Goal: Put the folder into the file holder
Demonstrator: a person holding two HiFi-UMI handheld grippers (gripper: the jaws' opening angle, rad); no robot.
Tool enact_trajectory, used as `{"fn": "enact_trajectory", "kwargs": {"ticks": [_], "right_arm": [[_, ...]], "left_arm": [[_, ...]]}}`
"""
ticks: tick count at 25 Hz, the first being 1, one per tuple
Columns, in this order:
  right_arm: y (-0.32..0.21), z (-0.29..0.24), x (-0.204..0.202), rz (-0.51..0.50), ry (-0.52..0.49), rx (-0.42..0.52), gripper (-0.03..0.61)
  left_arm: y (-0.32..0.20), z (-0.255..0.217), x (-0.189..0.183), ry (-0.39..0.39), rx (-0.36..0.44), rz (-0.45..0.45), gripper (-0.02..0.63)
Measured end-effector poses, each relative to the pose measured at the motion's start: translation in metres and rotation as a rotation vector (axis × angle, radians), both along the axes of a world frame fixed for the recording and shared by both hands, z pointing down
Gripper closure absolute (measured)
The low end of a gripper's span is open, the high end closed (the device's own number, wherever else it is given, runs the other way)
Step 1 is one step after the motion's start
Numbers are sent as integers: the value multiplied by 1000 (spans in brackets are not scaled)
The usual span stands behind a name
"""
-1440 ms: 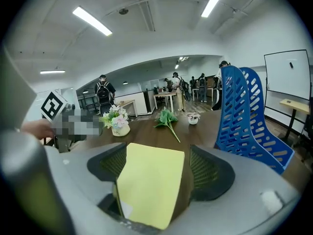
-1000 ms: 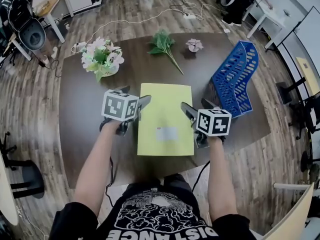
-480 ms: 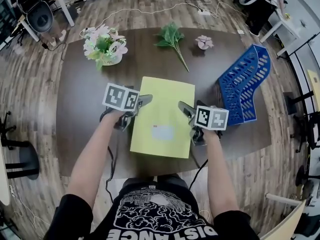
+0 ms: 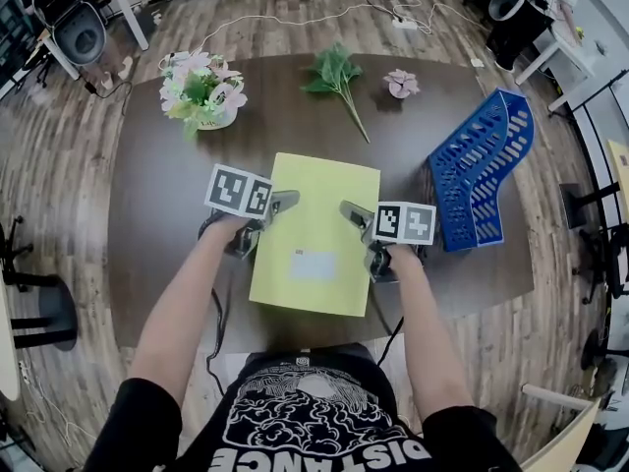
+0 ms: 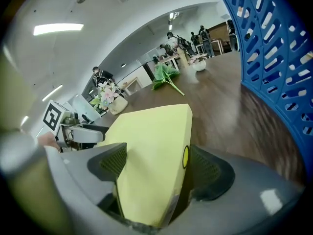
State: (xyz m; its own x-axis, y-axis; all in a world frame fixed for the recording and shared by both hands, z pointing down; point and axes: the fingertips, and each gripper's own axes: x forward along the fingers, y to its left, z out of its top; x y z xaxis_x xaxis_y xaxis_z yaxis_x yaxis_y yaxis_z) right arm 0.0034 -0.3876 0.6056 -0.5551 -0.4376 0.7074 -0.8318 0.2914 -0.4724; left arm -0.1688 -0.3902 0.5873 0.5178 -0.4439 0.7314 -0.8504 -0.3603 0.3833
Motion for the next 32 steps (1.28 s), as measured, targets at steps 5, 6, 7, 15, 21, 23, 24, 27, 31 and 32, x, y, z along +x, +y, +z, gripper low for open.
{"fn": "enact_trajectory", "kwargs": {"ticks": [5, 6, 7, 15, 21, 23, 24, 27, 31, 32], "right_arm": [[0, 4, -1, 5, -15, -38, 173], [-1, 4, -1, 4, -15, -39, 173], [-1, 4, 0, 4, -14, -40, 173], [1, 4, 0, -37, 4, -68, 183], [1, 7, -1, -35, 24, -79, 187], [0, 7, -2, -33, 24, -78, 189], [0, 7, -2, -31, 24, -76, 189], [1, 7, -2, -27, 28, -73, 189], [1, 8, 0, -22, 31, -75, 192], [1, 8, 0, -21, 30, -75, 194]], "left_arm": [[-1, 9, 2, 6, -29, 7, 199], [-2, 9, 3, 13, -32, 5, 199], [-2, 10, 4, 20, -36, 3, 199], [0, 20, 5, 74, -83, -13, 198], [1, 24, 4, 85, -112, -14, 198], [0, 24, 4, 80, -116, -8, 198], [0, 24, 4, 78, -119, -6, 198], [1, 25, 5, 72, -133, -6, 198], [3, 25, 10, 108, -157, -13, 244], [3, 25, 10, 113, -154, -19, 244]]}}
